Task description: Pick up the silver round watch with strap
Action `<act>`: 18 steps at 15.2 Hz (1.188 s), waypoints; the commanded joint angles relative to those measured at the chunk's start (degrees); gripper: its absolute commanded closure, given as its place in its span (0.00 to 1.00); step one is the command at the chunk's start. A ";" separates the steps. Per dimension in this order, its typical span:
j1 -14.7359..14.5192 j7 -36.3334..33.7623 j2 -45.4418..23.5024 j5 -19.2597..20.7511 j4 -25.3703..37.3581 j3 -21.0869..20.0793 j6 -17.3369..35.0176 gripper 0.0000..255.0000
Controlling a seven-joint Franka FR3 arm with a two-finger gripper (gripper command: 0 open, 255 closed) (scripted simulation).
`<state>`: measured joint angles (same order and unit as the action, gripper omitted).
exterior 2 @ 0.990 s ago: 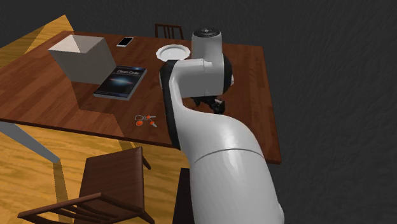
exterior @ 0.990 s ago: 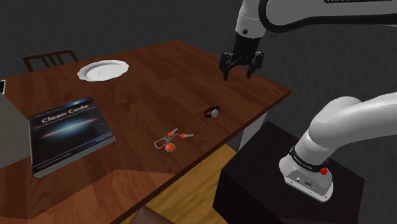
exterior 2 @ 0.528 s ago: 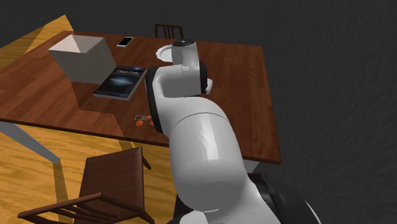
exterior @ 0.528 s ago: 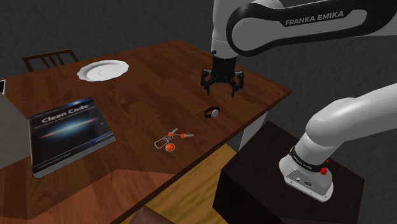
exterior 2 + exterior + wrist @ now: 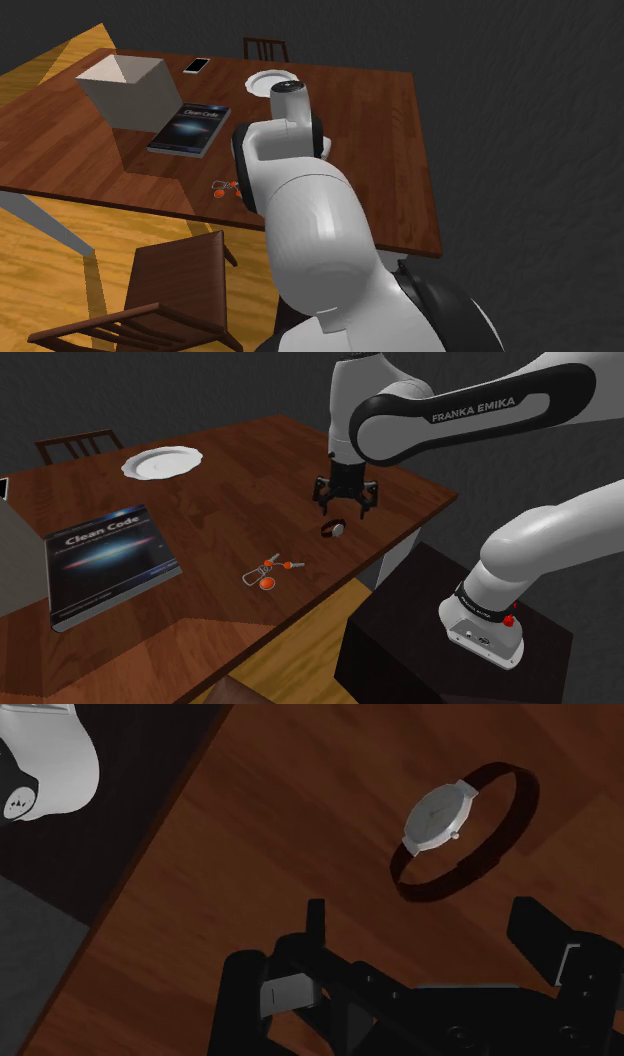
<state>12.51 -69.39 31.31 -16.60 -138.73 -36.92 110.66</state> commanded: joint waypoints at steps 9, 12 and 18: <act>0.06 -0.03 -0.23 -0.01 -0.31 -0.17 0.57 1.00; 0.05 0.02 0.02 0.08 0.30 0.10 -0.30 1.00; 0.16 0.17 0.98 0.70 4.12 1.51 -5.10 1.00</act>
<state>12.58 -69.18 32.34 -16.06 -135.36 -35.55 106.30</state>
